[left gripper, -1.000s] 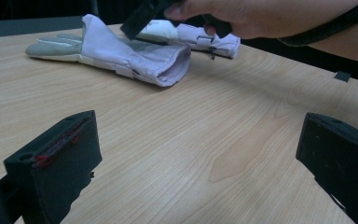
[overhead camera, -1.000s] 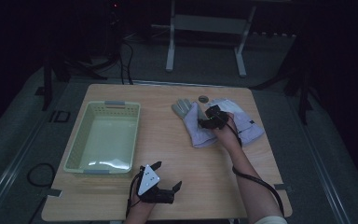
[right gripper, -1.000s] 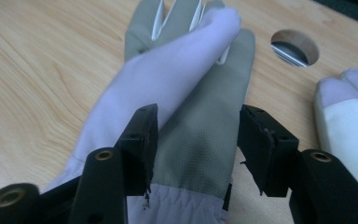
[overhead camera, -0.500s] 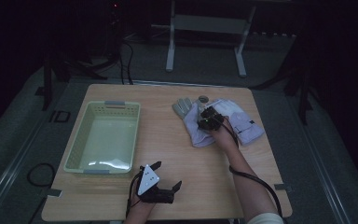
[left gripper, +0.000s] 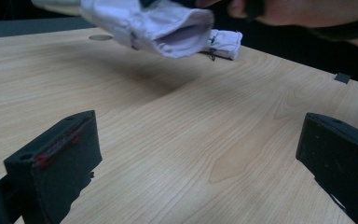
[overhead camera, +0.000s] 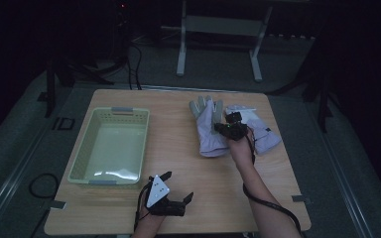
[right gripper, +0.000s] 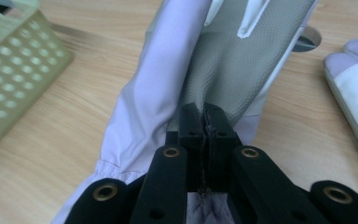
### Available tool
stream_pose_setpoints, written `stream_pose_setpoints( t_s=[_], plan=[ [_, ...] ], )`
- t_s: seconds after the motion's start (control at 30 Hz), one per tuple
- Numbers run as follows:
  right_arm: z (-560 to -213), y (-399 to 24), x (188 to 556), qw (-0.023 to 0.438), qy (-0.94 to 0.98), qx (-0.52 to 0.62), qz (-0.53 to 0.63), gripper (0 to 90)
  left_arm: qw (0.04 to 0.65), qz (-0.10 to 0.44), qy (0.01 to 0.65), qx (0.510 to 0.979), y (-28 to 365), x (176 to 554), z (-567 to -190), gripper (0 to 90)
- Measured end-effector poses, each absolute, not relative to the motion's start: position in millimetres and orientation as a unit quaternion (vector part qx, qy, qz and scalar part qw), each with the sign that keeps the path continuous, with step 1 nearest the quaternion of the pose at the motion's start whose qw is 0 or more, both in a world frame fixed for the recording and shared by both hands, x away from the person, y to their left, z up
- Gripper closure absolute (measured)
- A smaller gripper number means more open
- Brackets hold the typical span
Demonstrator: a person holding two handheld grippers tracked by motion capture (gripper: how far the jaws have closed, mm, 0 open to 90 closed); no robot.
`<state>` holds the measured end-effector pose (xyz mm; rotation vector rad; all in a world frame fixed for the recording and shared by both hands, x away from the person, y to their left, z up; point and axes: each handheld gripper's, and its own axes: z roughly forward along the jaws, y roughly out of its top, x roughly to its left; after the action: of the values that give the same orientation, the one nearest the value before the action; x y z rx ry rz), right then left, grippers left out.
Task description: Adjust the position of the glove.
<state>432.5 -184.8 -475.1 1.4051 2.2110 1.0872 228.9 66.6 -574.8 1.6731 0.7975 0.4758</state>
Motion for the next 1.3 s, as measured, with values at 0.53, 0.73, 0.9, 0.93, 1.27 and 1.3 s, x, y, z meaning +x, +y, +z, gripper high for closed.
stream_pose_setpoints(
  t_s=[0.53, 0.73, 0.9, 0.93, 1.27, 1.3],
  plan=[
    [-487.9, -148.2, 353.2, 0.154, 0.724, 0.531, 0.413, 87.2, 0.574, 0.217, 0.332, 0.716, 65.0, 225.9, -574.7, 0.0],
    [-504.1, -130.8, 350.7, 0.144, 0.731, 0.53, 0.405, 87.2, 0.574, 0.22, 0.332, 0.715, 64.6, 225.3, -574.7, 0.0],
    [-522.0, -131.6, 353.0, 0.135, 0.729, 0.544, 0.393, 87.0, 0.568, 0.223, 0.329, 0.72, 63.3, 225.0, -574.5, 0.0],
    [-525.1, -132.7, 354.4, 0.133, 0.728, 0.547, 0.39, 87.0, 0.568, 0.224, 0.329, 0.72, 63.3, 224.8, -574.5, 0.0],
    [-546.9, -135.5, 358.9, 0.142, 0.728, 0.558, 0.372, 86.0, 0.567, 0.224, 0.328, 0.722, 63.0, 224.8, -574.4, 0.0],
    [-547.3, -135.5, 358.7, 0.143, 0.729, 0.557, 0.372, 85.7, 0.567, 0.225, 0.328, 0.722, 63.0, 224.9, -574.4, 0.0]
  ],
)
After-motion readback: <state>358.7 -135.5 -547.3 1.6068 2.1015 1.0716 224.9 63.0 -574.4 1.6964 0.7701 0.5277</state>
